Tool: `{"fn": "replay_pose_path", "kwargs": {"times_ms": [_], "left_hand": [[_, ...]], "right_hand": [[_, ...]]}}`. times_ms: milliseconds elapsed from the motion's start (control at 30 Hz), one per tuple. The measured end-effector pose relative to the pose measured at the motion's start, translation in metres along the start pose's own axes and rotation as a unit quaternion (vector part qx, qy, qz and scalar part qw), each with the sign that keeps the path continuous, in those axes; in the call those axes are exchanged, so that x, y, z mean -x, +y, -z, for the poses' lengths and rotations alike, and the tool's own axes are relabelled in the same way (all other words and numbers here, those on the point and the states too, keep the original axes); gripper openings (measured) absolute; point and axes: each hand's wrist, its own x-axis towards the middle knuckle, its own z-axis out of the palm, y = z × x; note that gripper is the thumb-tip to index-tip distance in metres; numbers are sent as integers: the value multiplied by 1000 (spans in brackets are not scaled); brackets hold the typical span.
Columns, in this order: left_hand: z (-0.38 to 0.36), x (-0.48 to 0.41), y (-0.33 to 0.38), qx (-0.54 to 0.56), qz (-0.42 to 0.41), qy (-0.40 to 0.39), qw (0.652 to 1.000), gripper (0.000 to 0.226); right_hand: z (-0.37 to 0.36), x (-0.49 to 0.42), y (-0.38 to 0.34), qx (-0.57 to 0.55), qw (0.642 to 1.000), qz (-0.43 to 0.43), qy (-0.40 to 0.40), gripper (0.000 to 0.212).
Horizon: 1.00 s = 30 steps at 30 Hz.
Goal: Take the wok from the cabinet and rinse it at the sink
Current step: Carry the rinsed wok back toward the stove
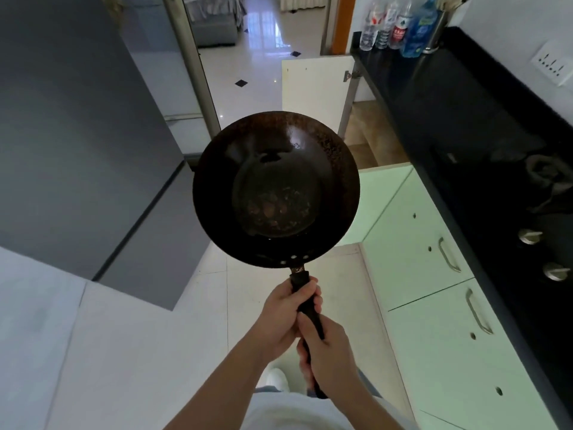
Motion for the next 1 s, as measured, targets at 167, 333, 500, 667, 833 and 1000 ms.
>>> {"fn": "replay_pose_path", "kwargs": {"times_ms": [167, 333, 500, 667, 833, 1000], "left_hand": [[14, -44, 41, 11, 1, 14, 1000, 15], [20, -96, 82, 16, 8, 26, 999, 14], [20, -163, 137, 8, 9, 39, 999, 13], [8, -235, 197, -26, 15, 50, 998, 13], [-7, -292, 236, -32, 19, 47, 998, 12], [-18, -331, 267, -35, 34, 46, 998, 10]], "right_hand": [[-16, -58, -18, -12, 1000, -4, -10, 40], [-21, -125, -35, -17, 1000, -17, -8, 40], [-19, -206, -72, -19, 999, -10, -23, 43], [-5, -290, -112, -29, 999, -16, -34, 41], [9, -350, -142, -60, 997, -20, -32, 38], [18, -390, -165, -79, 996, -20, -25, 40]]}}
